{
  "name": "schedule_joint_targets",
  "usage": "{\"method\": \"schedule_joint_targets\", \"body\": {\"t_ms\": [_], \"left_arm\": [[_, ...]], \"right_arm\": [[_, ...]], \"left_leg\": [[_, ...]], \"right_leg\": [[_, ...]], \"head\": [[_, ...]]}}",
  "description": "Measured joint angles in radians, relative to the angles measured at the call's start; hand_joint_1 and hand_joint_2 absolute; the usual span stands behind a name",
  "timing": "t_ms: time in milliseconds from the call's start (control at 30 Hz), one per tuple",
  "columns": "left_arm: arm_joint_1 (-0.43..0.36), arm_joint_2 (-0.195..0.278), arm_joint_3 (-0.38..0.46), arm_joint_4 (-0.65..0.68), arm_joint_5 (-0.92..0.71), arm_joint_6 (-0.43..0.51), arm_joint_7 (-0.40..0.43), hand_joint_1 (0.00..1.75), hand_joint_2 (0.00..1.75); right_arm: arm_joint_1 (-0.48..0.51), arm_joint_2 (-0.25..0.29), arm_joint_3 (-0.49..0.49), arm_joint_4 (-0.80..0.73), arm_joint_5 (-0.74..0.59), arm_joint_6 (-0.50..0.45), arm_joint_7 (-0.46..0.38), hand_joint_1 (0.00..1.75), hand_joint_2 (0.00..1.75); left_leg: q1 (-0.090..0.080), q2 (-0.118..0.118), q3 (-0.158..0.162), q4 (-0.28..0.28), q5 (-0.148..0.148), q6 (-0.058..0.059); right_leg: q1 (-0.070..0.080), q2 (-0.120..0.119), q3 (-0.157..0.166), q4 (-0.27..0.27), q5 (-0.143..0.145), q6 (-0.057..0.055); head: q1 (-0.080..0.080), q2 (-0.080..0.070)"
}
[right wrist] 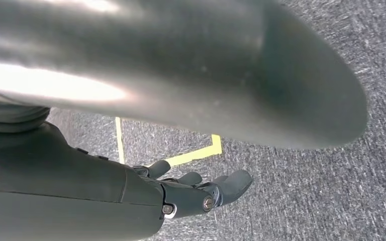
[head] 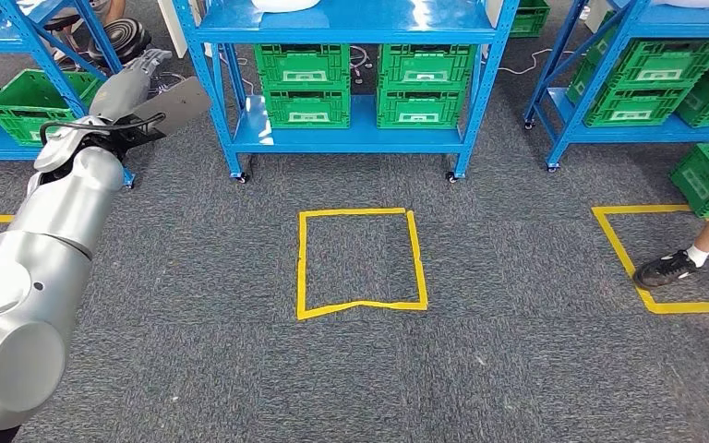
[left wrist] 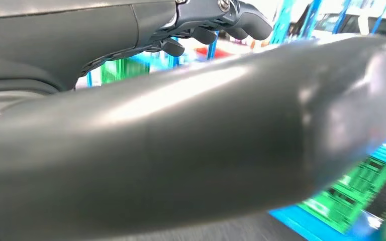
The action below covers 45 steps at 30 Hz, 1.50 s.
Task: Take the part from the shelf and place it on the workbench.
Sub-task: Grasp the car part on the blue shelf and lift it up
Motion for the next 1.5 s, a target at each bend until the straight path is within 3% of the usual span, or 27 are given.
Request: {"method": "schedule_joint_targets", "body": {"t_ms": [300, 567, 733, 800, 833, 933, 967, 1000, 1067, 1100, 1167, 1267, 1300, 1367, 1433, 1500], "left_arm": [[-0.018, 0.007, -0.114, 0.000, -0.088, 0.022, 0.020, 0.00, 0.00], [-0.022, 0.013, -0.185, 0.013, -0.105, -0.048, 0.170, 0.00, 0.00], [-0.011, 0.049, -0.197, 0.024, -0.096, -0.051, 0.228, 0.00, 0.00], [-0.010, 0.061, -0.196, 0.025, -0.086, -0.050, 0.231, 0.00, 0.00], [-0.010, 0.066, -0.196, 0.025, -0.080, -0.049, 0.232, 0.00, 0.00], [0.001, 0.084, -0.196, 0.028, -0.066, -0.051, 0.230, 0.00, 0.00], [0.007, 0.089, -0.196, 0.030, -0.064, -0.053, 0.229, 0.00, 0.00], [0.012, 0.095, -0.196, 0.032, -0.062, -0.055, 0.228, 0.00, 0.00], [0.017, 0.108, -0.196, 0.034, -0.057, -0.057, 0.229, 0.00, 0.00], [0.018, 0.117, -0.195, 0.035, -0.055, -0.057, 0.230, 0.00, 0.00], [0.021, 0.138, -0.195, 0.036, -0.054, -0.057, 0.237, 0.00, 0.00], [0.029, 0.170, -0.193, 0.036, -0.046, -0.051, 0.238, 0.00, 0.00], [0.030, 0.182, -0.192, 0.036, -0.042, -0.047, 0.234, 0.00, 0.00], [0.036, 0.206, -0.189, 0.035, -0.038, -0.038, 0.221, 0.00, 0.00], [0.054, 0.228, -0.187, 0.037, -0.034, -0.031, 0.211, 0.00, 0.00], [0.073, 0.246, -0.187, 0.039, -0.028, -0.026, 0.206, 0.00, 0.00]], "right_arm": [[-0.001, 0.000, -0.006, 0.002, 0.001, -0.006, 0.007, 0.00, 0.00], [-0.001, 0.001, -0.012, 0.004, 0.007, -0.012, -0.004, 0.00, 0.00], [0.000, 0.005, -0.017, 0.006, 0.009, -0.010, -0.009, 0.00, 0.00], [-0.001, 0.006, -0.020, 0.006, 0.010, -0.009, -0.005, 0.00, 0.00], [-0.003, 0.006, -0.021, 0.007, 0.012, -0.009, 0.001, 0.00, 0.00], [-0.005, 0.006, -0.023, 0.009, 0.020, -0.013, 0.025, 0.00, 0.00], [-0.004, 0.006, -0.023, 0.009, 0.020, -0.015, 0.028, 0.00, 0.00], [-0.002, 0.006, -0.024, 0.009, 0.020, -0.017, 0.029, 0.00, 0.00], [0.000, 0.006, -0.025, 0.009, 0.021, -0.020, 0.029, 0.00, 0.00], [0.000, 0.007, -0.025, 0.010, 0.023, -0.020, 0.028, 0.00, 0.00], [0.000, 0.009, -0.025, 0.011, 0.027, -0.020, 0.021, 0.00, 0.00], [0.001, 0.011, -0.025, 0.012, 0.035, -0.018, 0.008, 0.00, 0.00], [0.001, 0.010, -0.025, 0.012, 0.039, -0.017, 0.008, 0.00, 0.00], [0.000, 0.010, -0.025, 0.012, 0.045, -0.015, 0.006, 0.00, 0.00], [0.002, 0.010, -0.025, 0.012, 0.049, -0.014, 0.002, 0.00, 0.00], [0.006, 0.010, -0.025, 0.013, 0.051, -0.013, -0.001, 0.00, 0.00]], "left_leg": [[0.000, 0.000, 0.000, 0.000, 0.000, -0.001], [-0.003, -0.001, -0.002, 0.003, 0.000, 0.000], [-0.004, 0.004, -0.003, -0.006, 0.003, 0.012], [0.002, 0.008, 0.004, -0.019, 0.008, 0.021], [0.005, 0.010, 0.007, -0.023, 0.008, 0.024], [0.006, 0.012, 0.008, -0.024, -0.003, 0.026], [0.007, 0.013, 0.012, -0.023, -0.008, 0.023], [0.008, 0.014, 0.017, -0.021, -0.013, 0.018], [0.015, 0.017, 0.031, -0.015, -0.028, 0.004], [0.016, 0.018, 0.036, -0.012, -0.036, -0.005], [0.015, 0.021, 0.043, -0.012, -0.051, -0.023], [0.016, 0.022, 0.053, 0.004, -0.051, -0.044], [0.018, 0.021, 0.037, 0.039, -0.038, -0.049], [0.021, 0.019, -0.042, 0.161, -0.022, -0.056], [0.019, 0.019, -0.143, 0.272, -0.059, -0.059], [0.014, 0.019, -0.207, 0.275, -0.118, -0.053]], "right_leg": [[0.000, 0.000, -0.001, 0.001, 0.000, 0.000], [-0.003, 0.000, -0.002, 0.000, 0.001, 0.002], [-0.006, 0.003, -0.007, 0.007, 0.015, 0.013], [-0.003, -0.010, -0.030, 0.043, 0.005, 0.015], [-0.004, -0.018, -0.055, 0.084, -0.013, 0.014], [-0.008, -0.030, -0.171, 0.266, -0.070, 0.017], [-0.010, -0.030, -0.199, 0.295, -0.065, 0.019], [-0.013, -0.032, -0.208, 0.283, -0.040, 0.023], [-0.020, -0.038, -0.175, 0.163, 0.048, 0.033], [-0.020, -0.041, -0.153, 0.101, 0.071, 0.037], [-0.016, -0.045, -0.127, 0.042, 0.067, 0.023], [-0.012, -0.040, -0.103, 0.041, 0.039, -0.015], [-0.012, -0.038, -0.091, 0.039, 0.030, -0.024], [-0.012, -0.032, -0.062, 0.031, 0.010, -0.038], [-0.011, -0.026, -0.025, 0.024, -0.016, -0.045], [-0.008, -0.021, 0.023, 0.019, -0.049, -0.047]], "head": [[0.000, 0.000], [0.000, 0.000], [0.000, 0.000], [0.001, 0.000], [0.002, 0.000], [0.004, 0.000], [0.004, 0.000], [0.004, 0.000], [0.004, 0.000], [0.005, 0.000], [0.006, 0.000], [0.000, 0.000], [-0.002, 0.000], [-0.006, 0.000], [-0.010, 0.000], [-0.013, 0.000]]}}
